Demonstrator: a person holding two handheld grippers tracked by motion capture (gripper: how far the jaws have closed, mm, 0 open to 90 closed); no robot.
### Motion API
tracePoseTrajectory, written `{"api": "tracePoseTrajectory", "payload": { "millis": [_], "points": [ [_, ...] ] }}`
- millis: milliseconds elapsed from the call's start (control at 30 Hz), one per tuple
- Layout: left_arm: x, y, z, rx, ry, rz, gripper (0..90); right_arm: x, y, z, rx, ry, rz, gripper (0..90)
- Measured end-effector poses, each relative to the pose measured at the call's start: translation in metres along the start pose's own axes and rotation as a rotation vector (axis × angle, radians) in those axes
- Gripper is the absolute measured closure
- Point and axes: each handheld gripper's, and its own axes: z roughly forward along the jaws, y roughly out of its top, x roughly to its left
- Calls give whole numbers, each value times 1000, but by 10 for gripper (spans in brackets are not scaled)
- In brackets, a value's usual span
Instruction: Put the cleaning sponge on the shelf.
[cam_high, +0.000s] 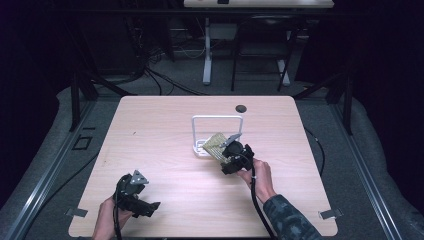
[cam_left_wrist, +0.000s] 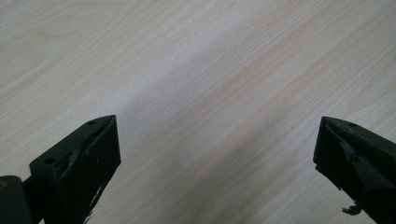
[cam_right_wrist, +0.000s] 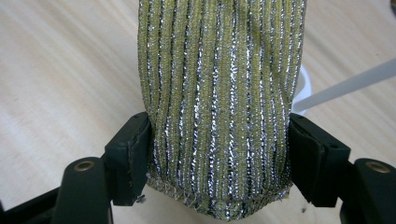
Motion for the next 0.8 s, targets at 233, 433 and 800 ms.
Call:
{"api": "tracePoseTrajectory", "payload": {
  "millis": [233, 433, 800],
  "points": [
    [1, 0, 0, -2, -6, -3, 7, -2, 10, 16, 10, -16, 26, 291],
    [0, 0, 0, 0, -3, 1, 7, 0, 17, 29, 32, -46, 40, 282],
    [0, 0, 0, -2, -1, 0, 12, 2, 30, 48, 44, -80, 62, 259]
  ]
}}
